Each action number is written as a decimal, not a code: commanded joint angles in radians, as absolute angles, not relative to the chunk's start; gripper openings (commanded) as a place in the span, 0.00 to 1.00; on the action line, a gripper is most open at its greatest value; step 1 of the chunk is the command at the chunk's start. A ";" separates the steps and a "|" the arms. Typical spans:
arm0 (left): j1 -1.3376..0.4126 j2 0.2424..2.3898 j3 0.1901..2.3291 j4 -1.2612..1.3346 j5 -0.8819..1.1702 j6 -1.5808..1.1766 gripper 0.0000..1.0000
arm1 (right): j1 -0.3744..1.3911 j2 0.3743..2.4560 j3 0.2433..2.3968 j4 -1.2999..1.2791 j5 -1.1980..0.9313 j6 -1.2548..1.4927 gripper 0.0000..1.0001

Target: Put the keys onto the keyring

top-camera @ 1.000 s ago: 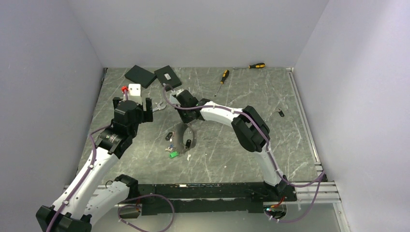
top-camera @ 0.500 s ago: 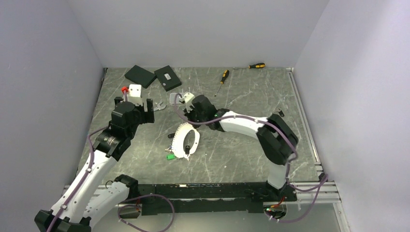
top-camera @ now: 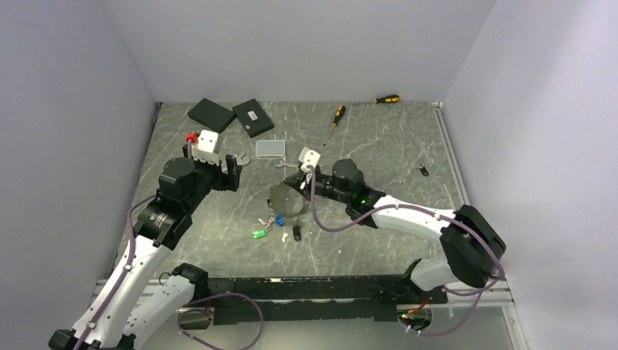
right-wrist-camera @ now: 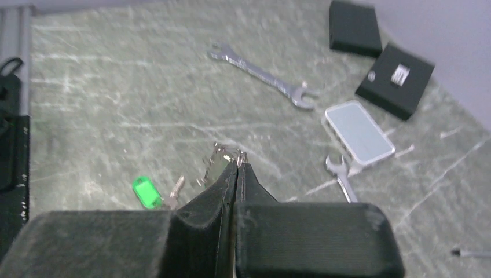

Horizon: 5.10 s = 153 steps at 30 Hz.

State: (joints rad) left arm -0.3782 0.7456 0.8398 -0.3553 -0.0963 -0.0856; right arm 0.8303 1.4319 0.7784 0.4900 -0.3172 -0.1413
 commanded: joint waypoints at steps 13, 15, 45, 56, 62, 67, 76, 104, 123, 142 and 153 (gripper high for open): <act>-0.379 0.604 0.697 -0.059 0.781 0.116 0.70 | 0.755 1.198 0.695 0.808 -0.784 -0.093 0.00; -0.379 0.580 0.648 0.026 0.850 0.111 0.70 | 0.747 1.184 0.692 0.820 -0.814 -0.075 0.00; -0.381 0.733 0.567 0.500 1.097 -0.188 0.40 | 0.738 1.273 0.712 1.159 -0.983 0.243 0.00; -0.391 0.764 0.574 0.498 1.087 -0.189 0.34 | 0.742 1.320 0.726 1.250 -1.002 0.306 0.00; -0.393 0.781 0.577 0.510 1.093 -0.198 0.29 | 0.753 1.347 0.731 1.283 -1.002 0.327 0.00; -0.396 0.778 0.577 0.515 1.103 -0.196 0.12 | 0.758 1.364 0.732 1.313 -1.002 0.354 0.00; -0.397 0.778 0.653 0.269 1.102 -0.089 0.00 | 0.765 1.342 0.743 1.097 -0.974 0.278 0.00; -0.442 0.880 0.822 -0.319 0.861 0.314 0.00 | 0.867 1.290 1.115 -0.220 -0.591 -0.375 0.36; -0.465 0.888 0.825 -0.346 0.827 0.311 0.00 | 0.873 1.361 1.146 -0.185 -0.603 -0.360 0.33; -0.466 0.838 0.811 -0.291 0.775 0.254 0.38 | 0.871 1.343 1.051 -0.020 -0.637 -0.334 0.00; -0.459 0.596 0.766 -0.169 0.698 0.156 0.56 | 0.837 1.200 0.743 0.738 -0.665 -0.060 0.00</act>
State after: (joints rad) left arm -0.4599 0.6231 0.7677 -0.2493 0.7055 0.2073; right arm 0.8467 1.2640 0.7940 0.2897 -0.6273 -0.2012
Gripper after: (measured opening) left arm 0.595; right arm 0.010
